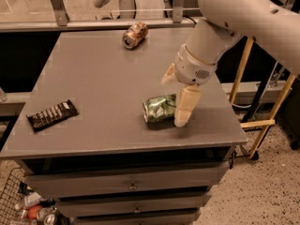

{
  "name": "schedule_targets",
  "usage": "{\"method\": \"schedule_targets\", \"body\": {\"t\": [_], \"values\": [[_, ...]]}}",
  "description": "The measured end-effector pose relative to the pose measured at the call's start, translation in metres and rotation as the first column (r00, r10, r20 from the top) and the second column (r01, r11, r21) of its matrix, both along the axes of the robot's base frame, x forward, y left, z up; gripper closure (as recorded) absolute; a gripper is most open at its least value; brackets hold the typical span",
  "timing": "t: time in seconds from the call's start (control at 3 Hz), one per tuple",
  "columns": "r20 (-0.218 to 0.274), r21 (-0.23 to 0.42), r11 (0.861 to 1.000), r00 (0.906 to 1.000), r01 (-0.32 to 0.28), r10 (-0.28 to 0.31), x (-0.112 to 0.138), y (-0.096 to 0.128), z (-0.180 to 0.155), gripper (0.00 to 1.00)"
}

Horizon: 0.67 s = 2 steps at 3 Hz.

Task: Move green can near orange can

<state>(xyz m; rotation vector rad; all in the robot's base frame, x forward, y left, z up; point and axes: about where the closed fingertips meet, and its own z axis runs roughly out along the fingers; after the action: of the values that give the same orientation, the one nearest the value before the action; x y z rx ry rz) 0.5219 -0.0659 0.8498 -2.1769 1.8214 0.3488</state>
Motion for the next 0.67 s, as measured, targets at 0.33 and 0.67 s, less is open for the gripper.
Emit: {"method": "schedule_targets", "body": {"t": [0.33, 0.67], "values": [[-0.029, -0.022, 1.000, 0.9995, 0.013, -0.014, -0.001, -0.005, -0.013, 0.41], [-0.023, -0.020, 0.999, 0.9985, 0.050, -0.050, 0.002, -0.017, -0.008, 0.64]]}}
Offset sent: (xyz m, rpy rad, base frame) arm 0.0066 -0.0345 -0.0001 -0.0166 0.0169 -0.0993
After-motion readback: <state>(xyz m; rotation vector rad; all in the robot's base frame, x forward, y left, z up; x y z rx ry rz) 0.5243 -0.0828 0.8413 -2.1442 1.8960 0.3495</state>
